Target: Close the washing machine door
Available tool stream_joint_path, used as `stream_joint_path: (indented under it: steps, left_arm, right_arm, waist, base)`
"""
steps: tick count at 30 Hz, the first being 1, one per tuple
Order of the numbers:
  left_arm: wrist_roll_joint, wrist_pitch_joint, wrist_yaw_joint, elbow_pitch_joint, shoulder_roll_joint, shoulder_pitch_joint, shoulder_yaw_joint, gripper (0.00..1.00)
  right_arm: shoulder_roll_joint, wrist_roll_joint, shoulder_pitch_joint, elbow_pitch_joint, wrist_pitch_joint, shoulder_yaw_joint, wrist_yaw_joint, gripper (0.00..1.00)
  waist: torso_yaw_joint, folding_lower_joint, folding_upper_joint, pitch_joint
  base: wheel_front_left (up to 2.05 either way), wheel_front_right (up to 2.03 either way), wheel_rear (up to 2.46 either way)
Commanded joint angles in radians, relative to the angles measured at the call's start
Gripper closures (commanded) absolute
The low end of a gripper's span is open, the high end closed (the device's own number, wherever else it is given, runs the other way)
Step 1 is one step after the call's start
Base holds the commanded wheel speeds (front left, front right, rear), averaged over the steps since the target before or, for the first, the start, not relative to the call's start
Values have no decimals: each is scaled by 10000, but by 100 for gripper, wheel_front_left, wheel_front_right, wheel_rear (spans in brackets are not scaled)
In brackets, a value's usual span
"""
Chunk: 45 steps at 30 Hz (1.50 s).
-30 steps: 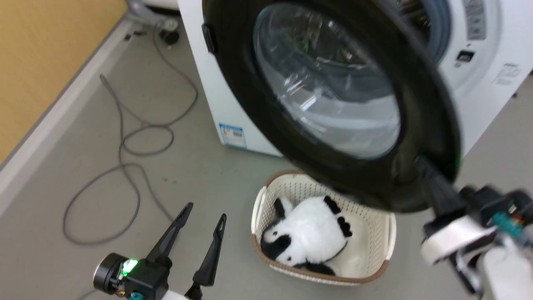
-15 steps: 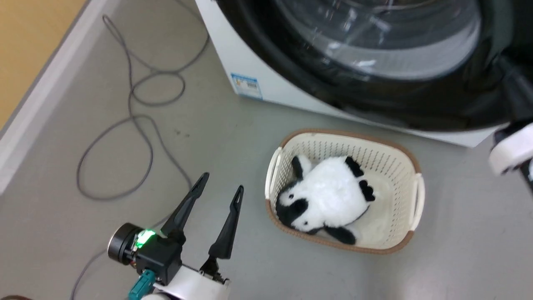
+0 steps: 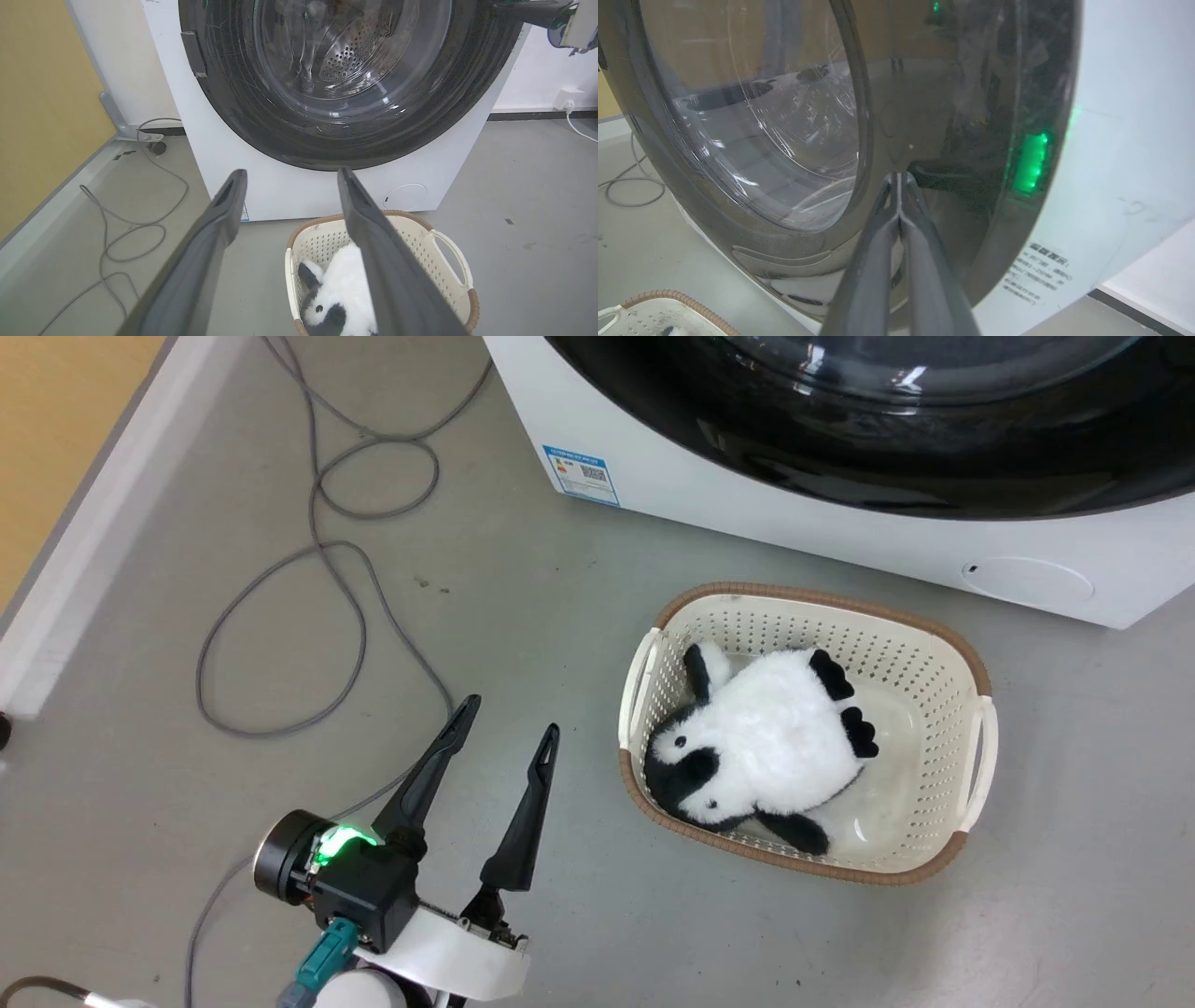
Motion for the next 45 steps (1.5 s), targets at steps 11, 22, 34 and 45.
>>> stream_joint_path:
  steps: [11,22,34,45]
  left_arm:
    - [-242,-43,-42,99,-208,3,397,0]
    - [-200,-43,-42,201,-93,714,1112,0]
    - [86,-43,-37,535,-133,1741,2084,0]
    - [199,-44,-40,1172,-73,2195,2194,0]
  right_arm:
    - [396,-202,106,347,-441,-234,-57,100]
    - [1700,330,2824,-331,-1730,-32,-57,100]
    - [3767,-34,6339,-2842,-2160,-467,-57,100]
    - [4418,-81,8456,-3477,-2246,-1292,-57,100]
  waist:
    - [-273,-1,0,-521]
    - [-1247,-1,0,-2666]
    - [-2381,-1,0,-3922]
    - [-2789,-1,0,-4128]
  base:
    - [0,0,0]
    - [0,0,0]
    - [0,0,0]
    - [0,0,0]
